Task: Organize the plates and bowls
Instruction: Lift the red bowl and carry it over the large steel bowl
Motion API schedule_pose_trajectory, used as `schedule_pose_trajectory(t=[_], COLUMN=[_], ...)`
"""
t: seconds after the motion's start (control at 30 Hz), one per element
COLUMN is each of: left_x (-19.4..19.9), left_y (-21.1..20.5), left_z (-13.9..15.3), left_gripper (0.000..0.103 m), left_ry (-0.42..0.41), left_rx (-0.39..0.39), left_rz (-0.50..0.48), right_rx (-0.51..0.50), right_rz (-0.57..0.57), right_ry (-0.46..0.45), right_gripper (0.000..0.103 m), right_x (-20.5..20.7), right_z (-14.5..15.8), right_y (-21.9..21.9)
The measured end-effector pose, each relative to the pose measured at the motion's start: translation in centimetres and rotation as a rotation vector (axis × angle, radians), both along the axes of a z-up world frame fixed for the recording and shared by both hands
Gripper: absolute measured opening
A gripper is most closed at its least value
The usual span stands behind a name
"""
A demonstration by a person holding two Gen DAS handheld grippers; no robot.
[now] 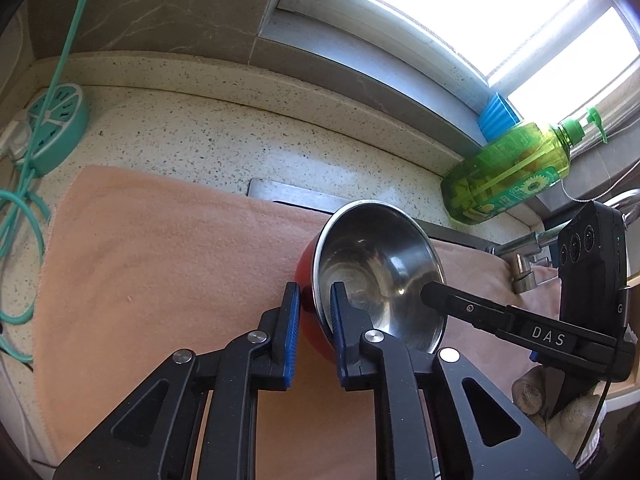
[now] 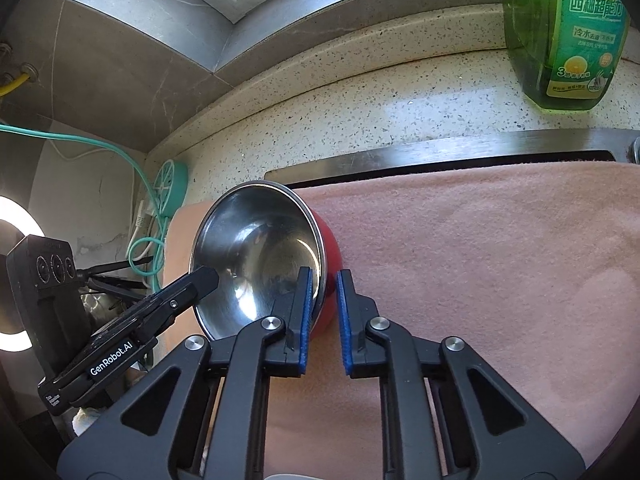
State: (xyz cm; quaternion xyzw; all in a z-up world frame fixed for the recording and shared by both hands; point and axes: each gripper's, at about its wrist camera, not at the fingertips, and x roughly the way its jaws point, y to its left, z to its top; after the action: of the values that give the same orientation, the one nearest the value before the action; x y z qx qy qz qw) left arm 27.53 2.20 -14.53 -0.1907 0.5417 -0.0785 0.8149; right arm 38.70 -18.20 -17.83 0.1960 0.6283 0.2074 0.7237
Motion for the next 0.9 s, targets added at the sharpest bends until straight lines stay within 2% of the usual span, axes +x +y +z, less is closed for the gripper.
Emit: schedule_pose_trajectory(t=[0.43,0.9], left_x=[-1.9,-8.0], left_y=[0.5,1.9], left_z=[1.6,5.0], left_gripper=[0.013,0.013], left_ry=[-0.021,-0.075], left_rx=[0.008,-0.002], left_rz=[0.009,0.033], right_rx=[0.004,0.041], right_rz=[0.040,0.117], right_ry=[-0.033,-0.070], right_gripper=[0.012,0.012], right_x=[-1.7,-7.7], right_z=[3.0,7.4], right_y=[1.2,2.9])
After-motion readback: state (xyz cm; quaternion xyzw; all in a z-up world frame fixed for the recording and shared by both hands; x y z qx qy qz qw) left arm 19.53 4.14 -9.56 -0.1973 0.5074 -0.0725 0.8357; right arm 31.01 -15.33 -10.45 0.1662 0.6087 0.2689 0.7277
